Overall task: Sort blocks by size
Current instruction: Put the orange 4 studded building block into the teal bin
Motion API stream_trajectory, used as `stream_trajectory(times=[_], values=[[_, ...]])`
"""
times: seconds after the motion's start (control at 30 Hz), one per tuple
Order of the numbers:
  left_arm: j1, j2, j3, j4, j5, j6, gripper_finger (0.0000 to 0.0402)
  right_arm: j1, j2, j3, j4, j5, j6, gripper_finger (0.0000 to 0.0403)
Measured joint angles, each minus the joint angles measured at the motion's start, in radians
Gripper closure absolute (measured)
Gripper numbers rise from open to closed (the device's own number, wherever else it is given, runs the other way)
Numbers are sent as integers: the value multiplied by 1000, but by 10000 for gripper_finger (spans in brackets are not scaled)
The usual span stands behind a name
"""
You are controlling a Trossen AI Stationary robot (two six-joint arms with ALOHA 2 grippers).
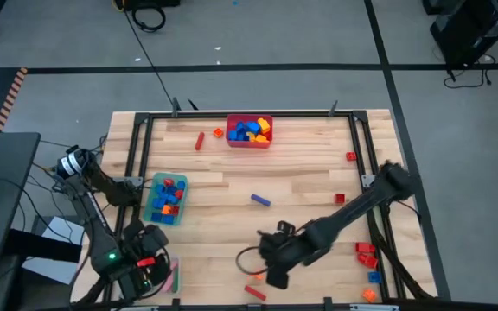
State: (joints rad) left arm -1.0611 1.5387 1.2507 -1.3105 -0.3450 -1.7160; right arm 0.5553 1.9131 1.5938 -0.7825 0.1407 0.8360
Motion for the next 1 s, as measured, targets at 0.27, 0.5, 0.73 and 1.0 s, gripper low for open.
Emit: stream_trajectory(times=[0.27,0.5,0.73,1.0], values=[[0,0,0,7,-75,140,193,-22,263,254,-104,-65,8,172],[-2,0,0,4,-92,193,193,-22,399,358,-108,-102,26,172],[-1,0,0,6,-100,253,193,-22,477,374,-127,-139,92,188],[9,1,0,7,-114,298,193,-25,463,364,-136,-127,132,296]])
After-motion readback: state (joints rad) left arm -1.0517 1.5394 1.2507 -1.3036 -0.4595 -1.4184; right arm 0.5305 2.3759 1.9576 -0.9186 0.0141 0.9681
